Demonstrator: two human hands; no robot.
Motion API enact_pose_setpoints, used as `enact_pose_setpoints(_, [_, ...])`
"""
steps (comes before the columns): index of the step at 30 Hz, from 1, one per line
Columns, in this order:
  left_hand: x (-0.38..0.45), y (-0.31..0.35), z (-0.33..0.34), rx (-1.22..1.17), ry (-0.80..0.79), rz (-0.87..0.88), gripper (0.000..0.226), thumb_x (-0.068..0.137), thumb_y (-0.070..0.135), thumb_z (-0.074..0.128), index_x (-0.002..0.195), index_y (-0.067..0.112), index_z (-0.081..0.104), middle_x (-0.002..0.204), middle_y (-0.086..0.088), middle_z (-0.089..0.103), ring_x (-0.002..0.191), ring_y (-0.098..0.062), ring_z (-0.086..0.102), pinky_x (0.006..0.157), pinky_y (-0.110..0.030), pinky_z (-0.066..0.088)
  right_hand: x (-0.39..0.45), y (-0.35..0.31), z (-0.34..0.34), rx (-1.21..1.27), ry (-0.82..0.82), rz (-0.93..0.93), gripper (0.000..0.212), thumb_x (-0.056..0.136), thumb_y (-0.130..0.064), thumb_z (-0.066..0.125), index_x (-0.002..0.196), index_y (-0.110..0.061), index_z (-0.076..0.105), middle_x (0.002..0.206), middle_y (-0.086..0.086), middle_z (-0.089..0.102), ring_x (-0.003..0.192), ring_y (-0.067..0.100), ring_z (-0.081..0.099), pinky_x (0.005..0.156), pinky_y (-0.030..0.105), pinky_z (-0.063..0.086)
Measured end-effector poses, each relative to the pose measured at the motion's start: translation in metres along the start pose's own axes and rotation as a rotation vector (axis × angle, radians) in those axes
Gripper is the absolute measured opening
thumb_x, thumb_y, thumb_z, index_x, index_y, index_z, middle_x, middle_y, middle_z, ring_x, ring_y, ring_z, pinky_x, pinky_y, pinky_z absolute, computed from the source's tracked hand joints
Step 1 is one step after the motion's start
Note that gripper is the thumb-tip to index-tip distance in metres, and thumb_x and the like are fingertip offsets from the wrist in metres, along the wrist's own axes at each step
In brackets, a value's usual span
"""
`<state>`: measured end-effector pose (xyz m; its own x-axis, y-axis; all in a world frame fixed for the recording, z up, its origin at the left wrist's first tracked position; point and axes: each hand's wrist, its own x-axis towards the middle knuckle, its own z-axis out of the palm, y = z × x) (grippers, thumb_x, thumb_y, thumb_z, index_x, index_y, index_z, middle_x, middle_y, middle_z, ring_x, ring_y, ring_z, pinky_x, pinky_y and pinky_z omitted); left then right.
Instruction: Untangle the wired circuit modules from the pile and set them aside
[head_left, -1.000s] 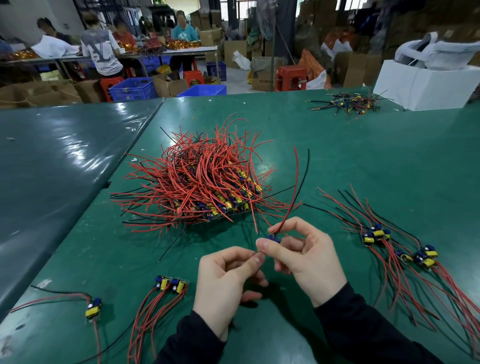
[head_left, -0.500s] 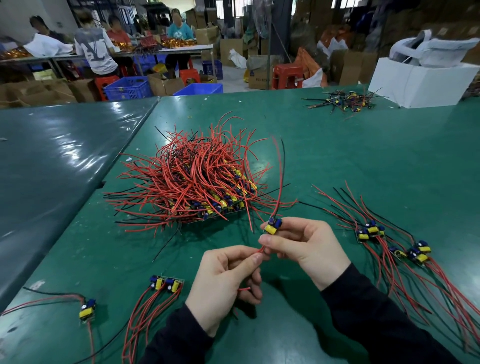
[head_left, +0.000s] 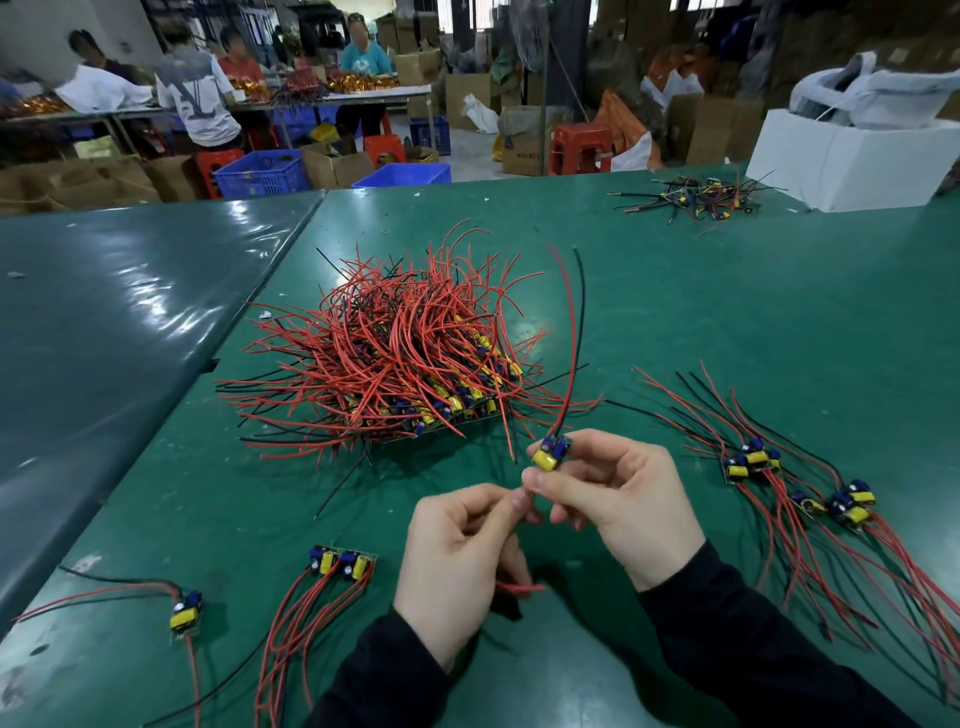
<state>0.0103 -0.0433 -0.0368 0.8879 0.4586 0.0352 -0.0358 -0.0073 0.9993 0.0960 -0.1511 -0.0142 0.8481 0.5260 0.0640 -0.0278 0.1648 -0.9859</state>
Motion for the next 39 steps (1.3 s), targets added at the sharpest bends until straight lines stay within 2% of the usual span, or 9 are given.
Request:
enact_pose_setpoints(4, [0.000, 0.001, -0.002, -0.037, -0.099, -0.076, 0.025, 0.092, 0.010, 0.054, 0.071, 0.007, 0.067, 0.046, -0.005, 0.051, 0.040, -0.017, 0.054, 0.037, -0.021, 0.045, 0.006, -0.004, -0.008, 0.097, 0.093, 0.018, 0.015, 0.066, 0.005, 0.075, 0.075, -0.005, 0.070, 0.053, 0.006, 0.062, 0.037, 0.009, 0.051, 0.039, 0.015, 0.037])
enact_pose_setpoints(7, [0.001, -0.003, -0.003, 0.048, -0.048, -0.093, 0.027, 0.093, 0.007, 0.055, 0.068, 0.006, 0.065, 0.044, -0.003, 0.047, 0.035, -0.014, 0.048, 0.035, -0.019, 0.041, 0.003, 0.000, -0.004, 0.092, 0.053, 0.033, 0.015, 0.066, 0.006, 0.075, 0.074, -0.006, 0.071, 0.051, 0.003, 0.061, 0.037, 0.008, 0.051, 0.039, 0.014, 0.037])
enact_pose_setpoints(14, [-0.001, 0.001, -0.002, -0.085, -0.156, -0.198, 0.023, 0.088, 0.009, 0.060, 0.068, 0.007, 0.071, 0.047, -0.006, 0.054, 0.037, -0.016, 0.054, 0.037, -0.018, 0.042, 0.011, -0.009, -0.014, 0.206, 0.163, 0.027, 0.016, 0.047, -0.012, 0.078, 0.062, -0.010, 0.073, 0.053, 0.003, 0.064, 0.037, 0.008, 0.051, 0.038, 0.013, 0.038])
enact_pose_setpoints(20, [-0.004, 0.003, -0.002, -0.066, -0.276, -0.186, 0.022, 0.089, 0.006, 0.057, 0.070, 0.005, 0.068, 0.045, -0.003, 0.052, 0.037, -0.014, 0.055, 0.039, -0.019, 0.044, 0.015, -0.010, -0.020, 0.213, 0.242, 0.043, 0.015, 0.066, 0.006, 0.073, 0.076, -0.005, 0.070, 0.060, 0.008, 0.065, 0.038, 0.006, 0.051, 0.040, 0.012, 0.038])
enact_pose_setpoints(24, [-0.008, 0.007, 0.000, -0.056, -0.352, -0.173, 0.023, 0.091, 0.005, 0.055, 0.070, 0.006, 0.066, 0.044, 0.000, 0.049, 0.037, -0.012, 0.053, 0.040, -0.018, 0.042, 0.018, -0.011, -0.025, 0.227, 0.285, 0.053, 0.013, 0.070, 0.006, 0.071, 0.077, -0.005, 0.068, 0.060, 0.006, 0.067, 0.039, 0.004, 0.050, 0.039, 0.010, 0.038])
enact_pose_setpoints(30, [-0.010, 0.010, 0.002, 0.034, -0.410, -0.169, 0.034, 0.099, 0.010, 0.041, 0.066, 0.007, 0.048, 0.039, 0.002, 0.032, 0.028, -0.009, 0.043, 0.035, -0.017, 0.030, 0.016, -0.010, -0.022, 0.237, 0.300, 0.021, 0.009, 0.059, -0.005, 0.076, 0.063, -0.012, 0.073, 0.062, 0.003, 0.068, 0.046, 0.008, 0.057, 0.042, 0.012, 0.040])
enact_pose_setpoints(34, [-0.012, 0.008, 0.004, -0.034, -0.450, -0.289, 0.040, 0.094, 0.026, 0.048, 0.058, 0.011, 0.036, 0.040, 0.002, 0.023, 0.027, -0.009, 0.024, 0.033, -0.015, 0.026, 0.014, -0.009, -0.021, 0.112, 0.223, 0.045, 0.011, 0.062, -0.012, 0.077, 0.073, -0.016, 0.074, 0.068, 0.000, 0.069, 0.057, 0.004, 0.061, 0.047, 0.013, 0.043])
enact_pose_setpoints(37, [-0.010, 0.010, -0.002, -0.076, -0.597, -0.354, 0.039, 0.088, 0.035, 0.051, 0.054, 0.015, 0.044, 0.042, -0.002, 0.040, 0.035, -0.013, 0.042, 0.039, -0.019, 0.035, 0.013, -0.011, -0.021, 0.131, 0.111, 0.091, 0.015, 0.056, -0.018, 0.075, 0.071, -0.017, 0.076, 0.068, 0.003, 0.070, 0.058, 0.010, 0.065, 0.050, 0.016, 0.049])
enact_pose_setpoints(39, [-0.007, 0.014, -0.007, -0.080, -0.651, -0.390, 0.031, 0.082, 0.037, 0.047, 0.066, 0.014, 0.060, 0.060, -0.008, 0.062, 0.056, -0.019, 0.058, 0.055, -0.024, 0.046, 0.012, -0.012, -0.019, 0.132, 0.039, 0.115, 0.018, 0.051, -0.020, 0.075, 0.069, -0.019, 0.077, 0.065, 0.004, 0.070, 0.053, 0.011, 0.063, 0.050, 0.016, 0.048])
